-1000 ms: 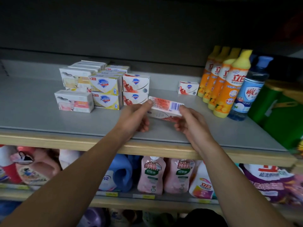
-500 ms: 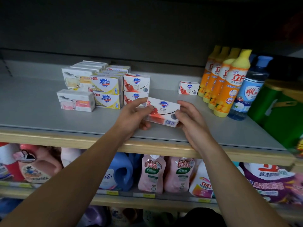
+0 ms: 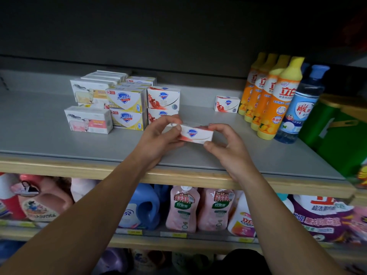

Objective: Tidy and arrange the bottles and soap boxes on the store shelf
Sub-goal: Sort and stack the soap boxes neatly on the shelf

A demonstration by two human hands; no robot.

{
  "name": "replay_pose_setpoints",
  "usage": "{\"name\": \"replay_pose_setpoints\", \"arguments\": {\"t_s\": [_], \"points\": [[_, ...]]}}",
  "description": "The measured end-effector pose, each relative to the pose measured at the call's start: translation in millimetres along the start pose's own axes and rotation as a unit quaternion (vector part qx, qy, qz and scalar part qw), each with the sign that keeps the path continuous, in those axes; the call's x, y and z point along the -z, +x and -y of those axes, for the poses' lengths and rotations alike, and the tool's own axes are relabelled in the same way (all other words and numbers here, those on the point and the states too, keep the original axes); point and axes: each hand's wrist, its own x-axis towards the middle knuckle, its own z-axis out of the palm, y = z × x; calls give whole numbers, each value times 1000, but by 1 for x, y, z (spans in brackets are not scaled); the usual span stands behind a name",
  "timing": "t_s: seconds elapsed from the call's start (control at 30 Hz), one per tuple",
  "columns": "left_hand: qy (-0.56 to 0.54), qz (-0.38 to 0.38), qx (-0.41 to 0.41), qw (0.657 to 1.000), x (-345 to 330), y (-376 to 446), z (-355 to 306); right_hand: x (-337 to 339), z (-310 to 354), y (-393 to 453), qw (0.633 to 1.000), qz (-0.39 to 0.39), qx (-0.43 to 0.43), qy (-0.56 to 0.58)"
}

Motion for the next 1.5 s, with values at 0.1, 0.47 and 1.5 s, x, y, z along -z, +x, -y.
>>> {"name": "replay_pose_setpoints", "arguments": {"t_s": [0.1, 0.47, 1.5], "points": [[15, -15, -1, 1000, -1, 2, 2, -1, 0, -1, 1000, 15, 2, 5], [111, -31, 9, 993, -13, -6, -6, -3, 6, -1, 987, -60, 21, -145], [661, 23, -123, 740, -103, 186, 82, 105, -32, 11, 838, 56, -104, -533]]}}
